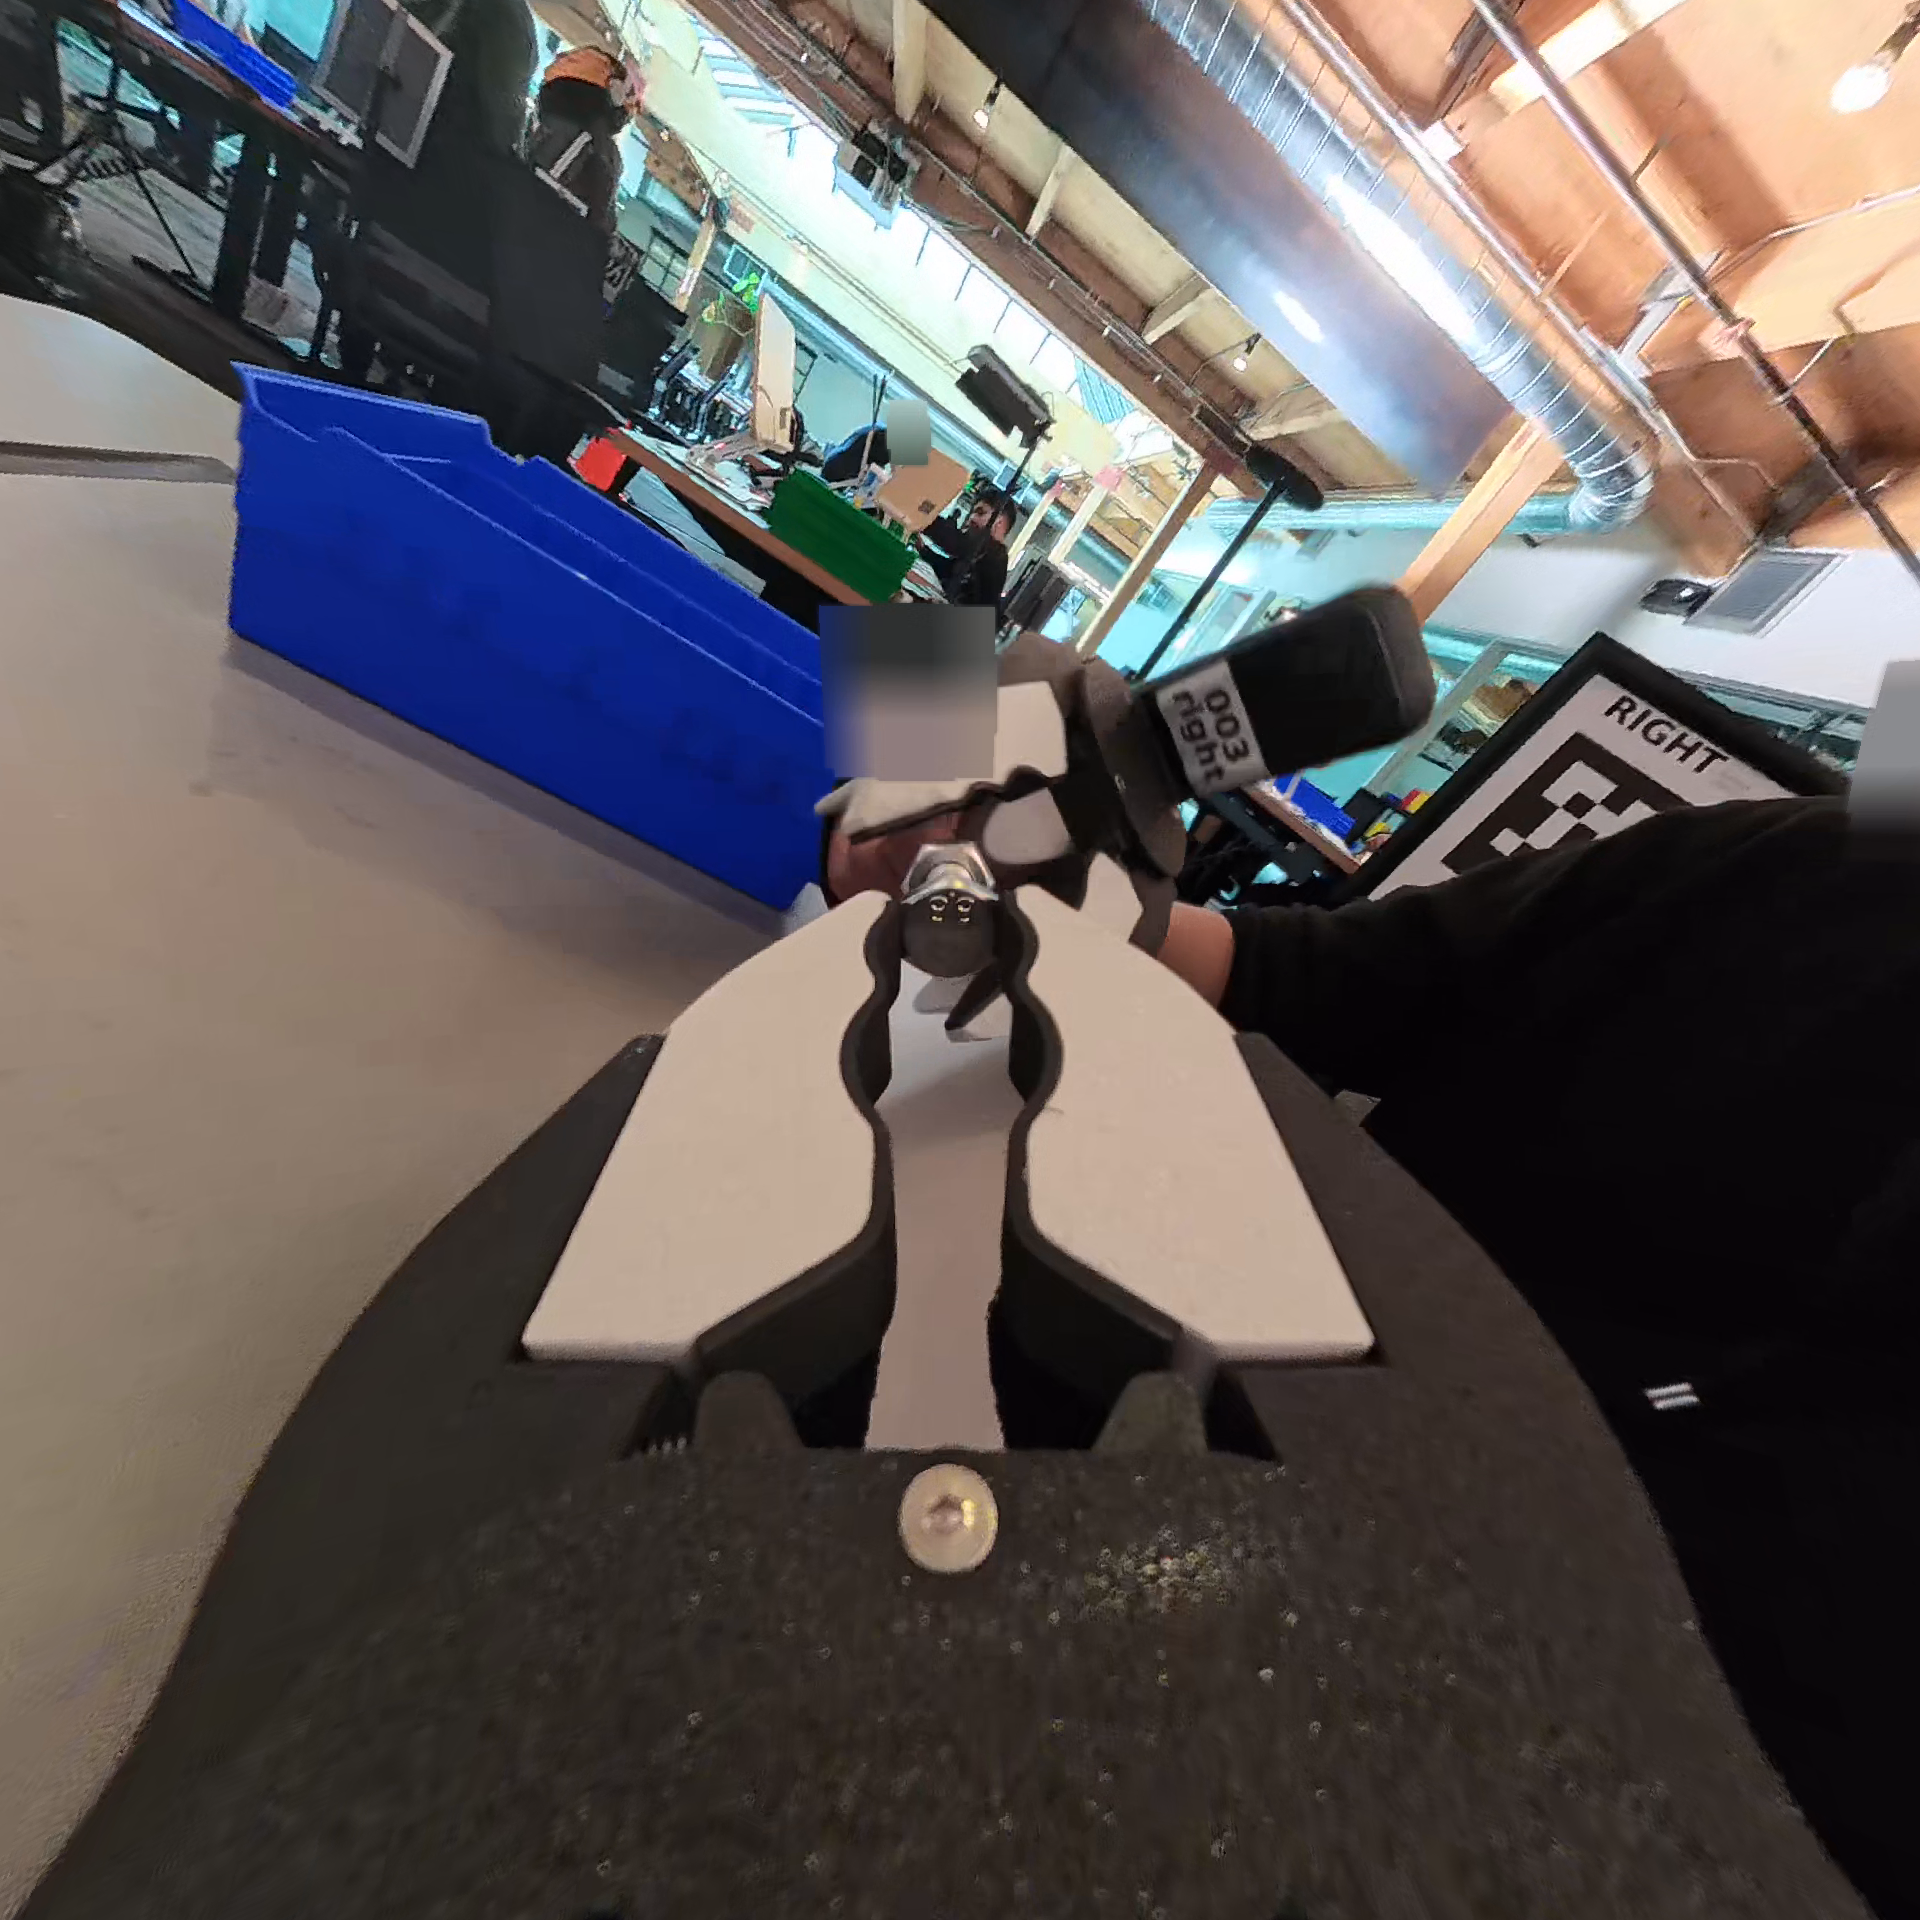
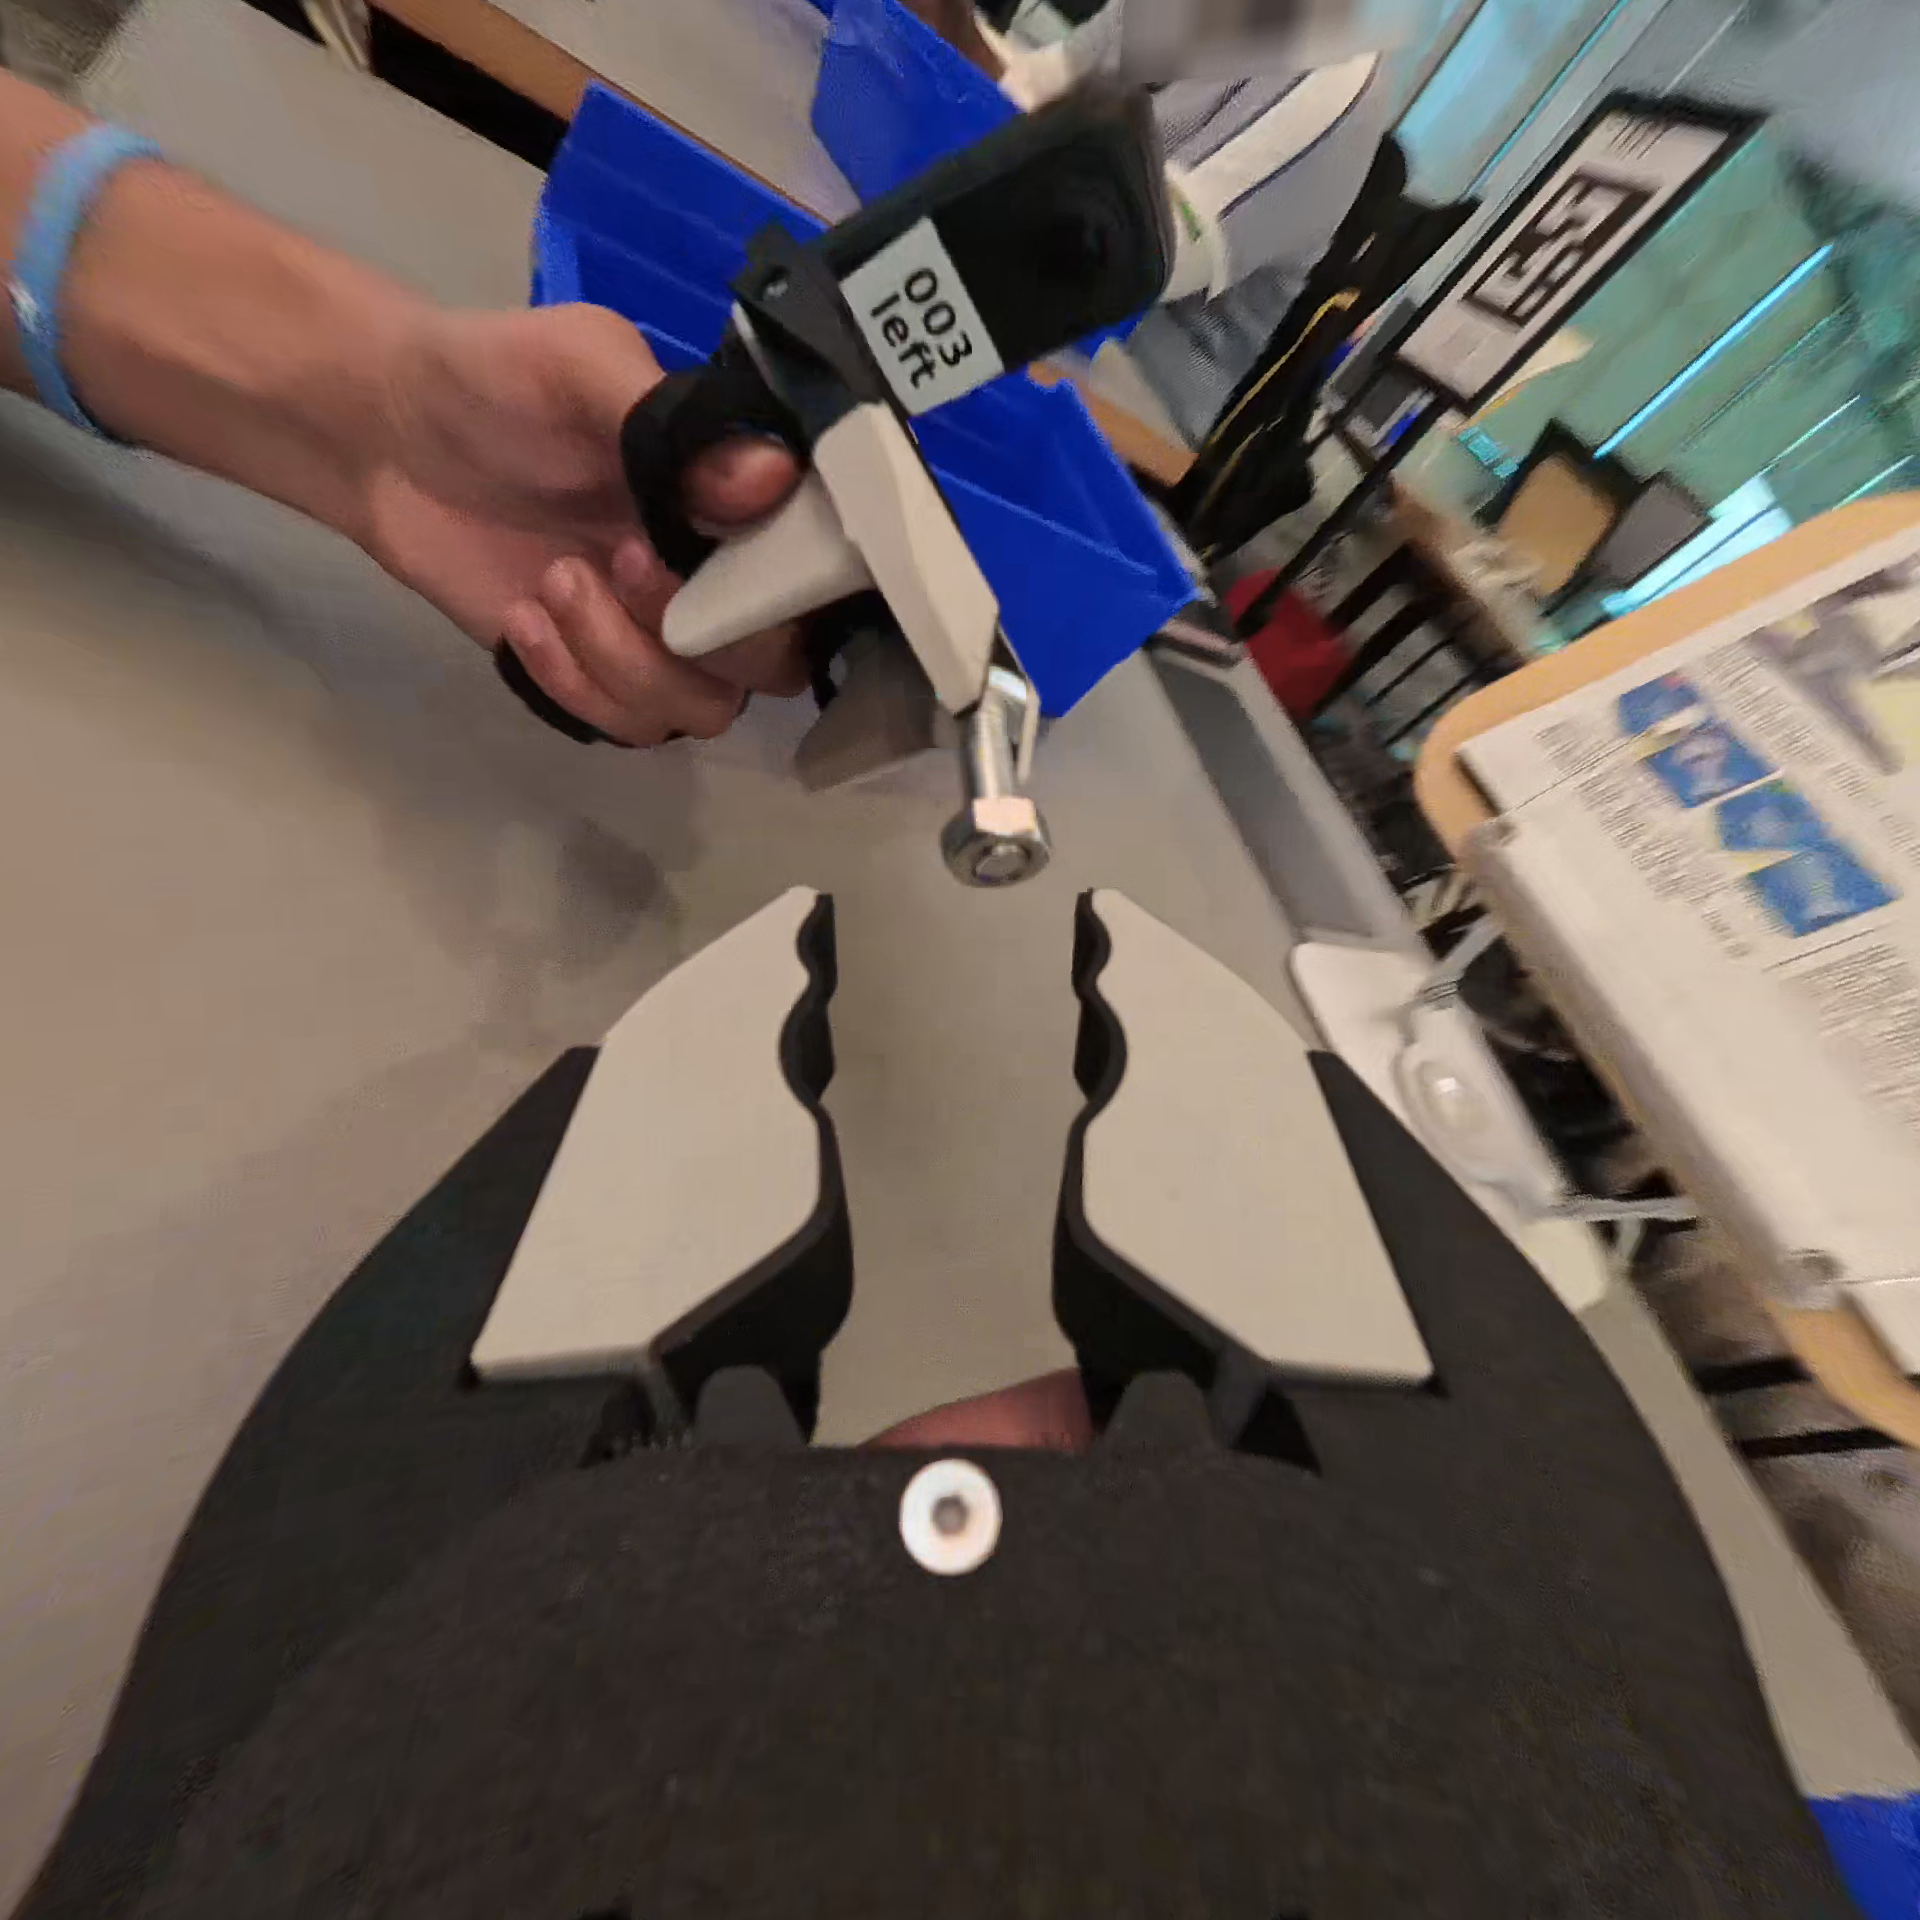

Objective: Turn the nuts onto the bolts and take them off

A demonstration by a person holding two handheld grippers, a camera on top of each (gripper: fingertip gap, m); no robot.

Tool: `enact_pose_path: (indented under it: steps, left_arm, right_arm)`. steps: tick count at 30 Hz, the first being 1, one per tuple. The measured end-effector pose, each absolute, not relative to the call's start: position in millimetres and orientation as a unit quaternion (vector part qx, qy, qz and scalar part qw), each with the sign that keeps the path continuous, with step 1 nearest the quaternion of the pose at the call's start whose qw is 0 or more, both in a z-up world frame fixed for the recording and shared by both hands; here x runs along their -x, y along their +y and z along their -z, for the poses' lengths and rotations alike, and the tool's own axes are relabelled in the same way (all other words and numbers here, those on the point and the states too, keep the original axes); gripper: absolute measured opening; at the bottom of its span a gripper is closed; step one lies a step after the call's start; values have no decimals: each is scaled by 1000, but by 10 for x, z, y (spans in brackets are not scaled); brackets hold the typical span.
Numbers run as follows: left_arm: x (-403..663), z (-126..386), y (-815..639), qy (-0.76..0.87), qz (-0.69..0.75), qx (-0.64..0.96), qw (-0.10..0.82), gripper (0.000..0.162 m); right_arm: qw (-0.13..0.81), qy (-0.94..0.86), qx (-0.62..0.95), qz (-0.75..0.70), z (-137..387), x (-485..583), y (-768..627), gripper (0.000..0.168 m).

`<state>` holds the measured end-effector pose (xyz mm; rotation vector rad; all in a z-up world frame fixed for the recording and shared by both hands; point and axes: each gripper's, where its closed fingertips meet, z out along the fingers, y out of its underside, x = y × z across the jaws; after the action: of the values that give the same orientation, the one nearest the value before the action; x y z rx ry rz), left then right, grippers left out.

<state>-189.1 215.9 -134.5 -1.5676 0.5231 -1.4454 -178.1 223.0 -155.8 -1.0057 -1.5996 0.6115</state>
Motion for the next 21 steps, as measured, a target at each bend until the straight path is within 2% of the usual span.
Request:
enact_pose_path:
  steps: [4,6,9,11,14,16,17,19,20,21]
  left_arm:
    - [1820,1409,2134,227,586,642,438,17]
    - [1789,1413,2130,229,588,642,436,17]
    - [1783,1422,2133,231,585,643,437,17]
    - [1809,1390,2152,229,577,641,452,17]
    - [1875,1283,2171,222,577,628,472,17]
    - [1897,1286,2190,222,564,634,480,17]
    - [1904,1287,2187,222,565,634,480,17]
    - [1927,1260,2198,209,577,627,480,17]
    - [1936,1256,2204,206,580,626,479,17]
    - [1937,1257,2201,206,583,625,476,17]
  right_arm:
    - [572,-658,416,-257,1464,1786,2236,36]
    - [558,-673,414,-256,1517,1767,2225,20]
    - [508,-662,458,-306,1547,1762,2210,20]
    - [395,-604,541,-432,1535,1789,2187,19]
    - [120,-387,624,-668,1373,1848,2145,19]
    - [-12,-278,622,-732,1361,1865,2141,19]
    - [-22,-266,611,-745,1354,1871,2138,20]
    - [74,-310,588,-744,1312,1883,2171,26]
    - [136,-338,594,-717,1329,1902,2209,44]
    - [189,-380,598,-680,1364,1913,2224,54]
